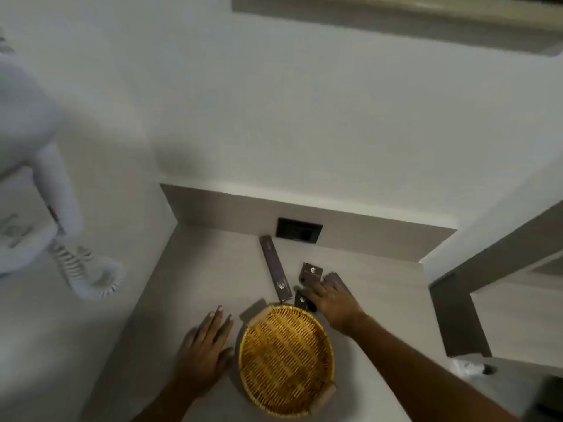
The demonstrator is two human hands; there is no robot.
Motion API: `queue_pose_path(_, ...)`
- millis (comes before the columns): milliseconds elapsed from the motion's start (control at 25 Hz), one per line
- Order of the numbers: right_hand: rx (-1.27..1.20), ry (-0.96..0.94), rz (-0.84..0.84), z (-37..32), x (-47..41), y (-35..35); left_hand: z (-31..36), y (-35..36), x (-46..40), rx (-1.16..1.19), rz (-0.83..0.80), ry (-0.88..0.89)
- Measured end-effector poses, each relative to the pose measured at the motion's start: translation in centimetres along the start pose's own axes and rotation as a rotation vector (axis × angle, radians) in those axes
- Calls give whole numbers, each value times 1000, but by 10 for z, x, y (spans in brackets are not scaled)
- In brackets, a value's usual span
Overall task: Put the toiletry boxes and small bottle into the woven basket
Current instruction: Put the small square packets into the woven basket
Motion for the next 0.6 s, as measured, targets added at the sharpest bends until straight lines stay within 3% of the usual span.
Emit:
queue_pose_path(80,149,-159,2,-10,-19,2,-2,5,-11,58,20,-80)
queue_pose_path(240,155,-178,6,-12,-35,12,0,14,-12,54,18,-161)
queue_pose_path(440,12,-8,22,8,-37,-1,-1,19,-11,59,-3,-130)
queue_pose_path(600,-343,274,212,28,-12,-36,-4,20,-12,84,-52,-133)
Point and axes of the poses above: each hand's wrist, its own x-axis away from the middle knuckle, its own y-axis out of the palm, z = x × y, the point moved 10 cm from there along -x, towards the middle knuckle, and after that the axes turned 1 degree about z, right-handed, at the moved point
